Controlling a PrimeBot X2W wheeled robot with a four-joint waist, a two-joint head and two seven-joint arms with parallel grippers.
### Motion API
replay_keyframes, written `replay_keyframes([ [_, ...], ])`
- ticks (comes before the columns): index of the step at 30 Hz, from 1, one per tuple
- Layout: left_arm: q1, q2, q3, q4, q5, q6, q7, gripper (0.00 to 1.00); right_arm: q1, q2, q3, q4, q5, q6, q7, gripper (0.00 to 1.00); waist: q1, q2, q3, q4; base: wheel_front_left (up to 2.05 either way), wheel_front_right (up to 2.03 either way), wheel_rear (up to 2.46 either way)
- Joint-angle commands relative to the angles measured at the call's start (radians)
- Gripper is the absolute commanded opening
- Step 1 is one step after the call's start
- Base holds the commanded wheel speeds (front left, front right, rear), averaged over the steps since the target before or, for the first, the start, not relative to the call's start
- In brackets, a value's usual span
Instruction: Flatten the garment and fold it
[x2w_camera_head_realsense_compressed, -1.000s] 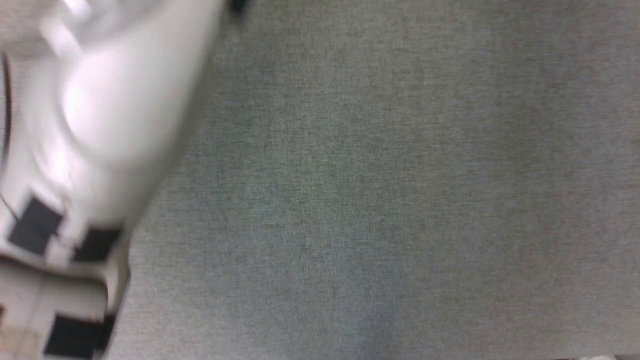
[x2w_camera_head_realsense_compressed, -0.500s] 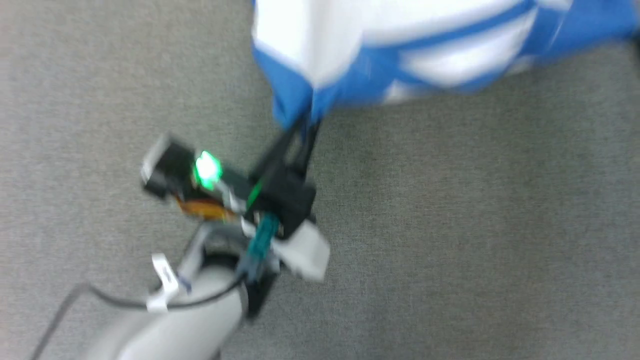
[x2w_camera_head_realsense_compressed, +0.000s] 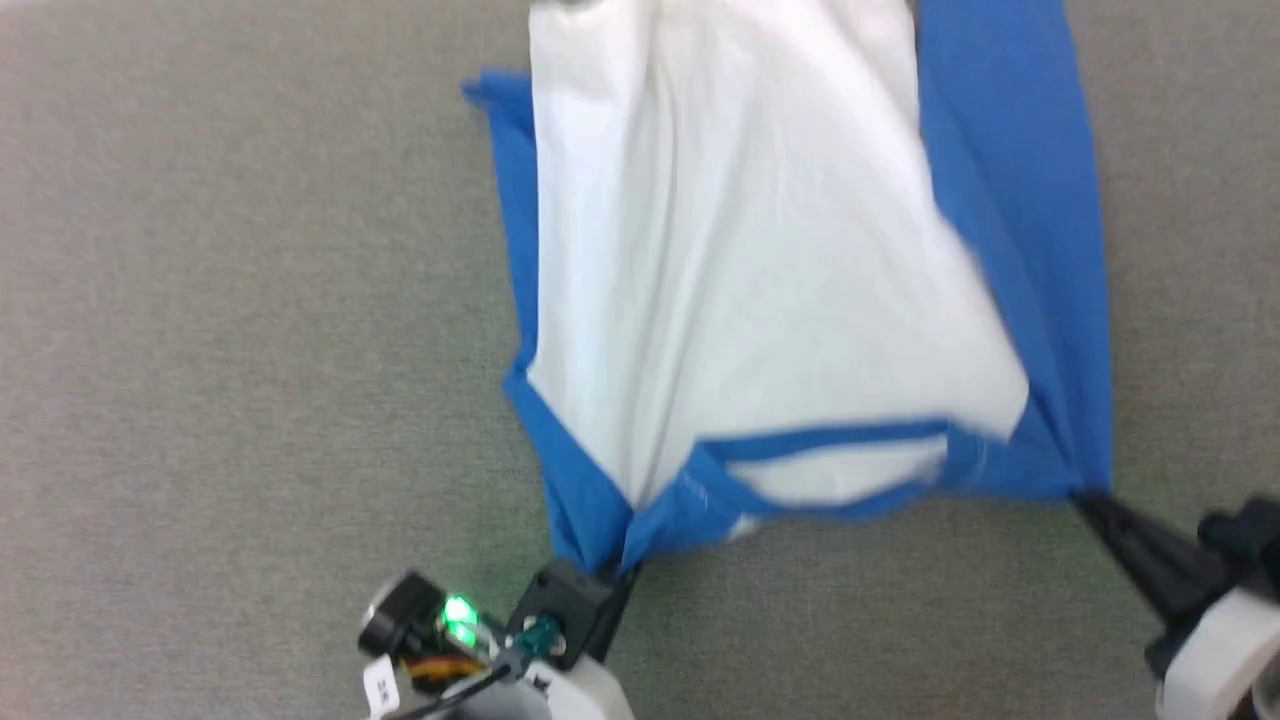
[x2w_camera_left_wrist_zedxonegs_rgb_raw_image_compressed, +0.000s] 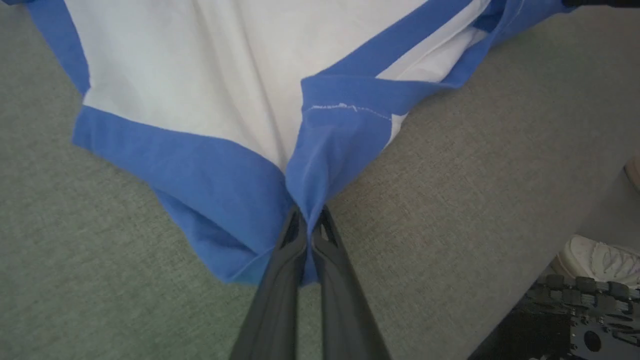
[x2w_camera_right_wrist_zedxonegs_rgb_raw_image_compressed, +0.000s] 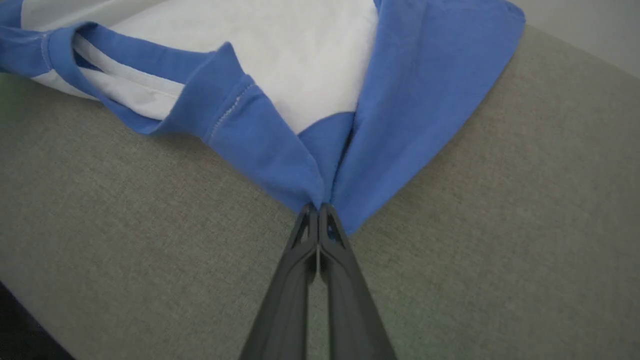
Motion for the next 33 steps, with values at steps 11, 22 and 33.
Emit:
replay_keyframes([
  [11,0.154,0.057,-0.009,0.012,-0.129,-0.022,0.034,0.0,0.248,0.061,-0.094,-0.059,-0.004,-0.002,0.11,0.0,0.0002,-0.0001,-0.138,-0.001,0.0,0.0,0.0],
  [22,0.172,0.02,-0.021,0.139,-0.168,-0.064,-0.039,0.0,0.261,0.118,-0.069,-0.053,-0.053,-0.002,0.129,0.0,0.0002,-0.0001,-0.175,-0.015,0.0,0.0,0.0],
  [33,0.123,-0.059,-0.024,0.301,-0.164,-0.067,-0.106,0.69,0.178,0.162,-0.004,0.077,-0.069,-0.002,0.108,0.49,0.0002,-0.0001,-0.179,-0.024,0.0,0.0,0.0],
])
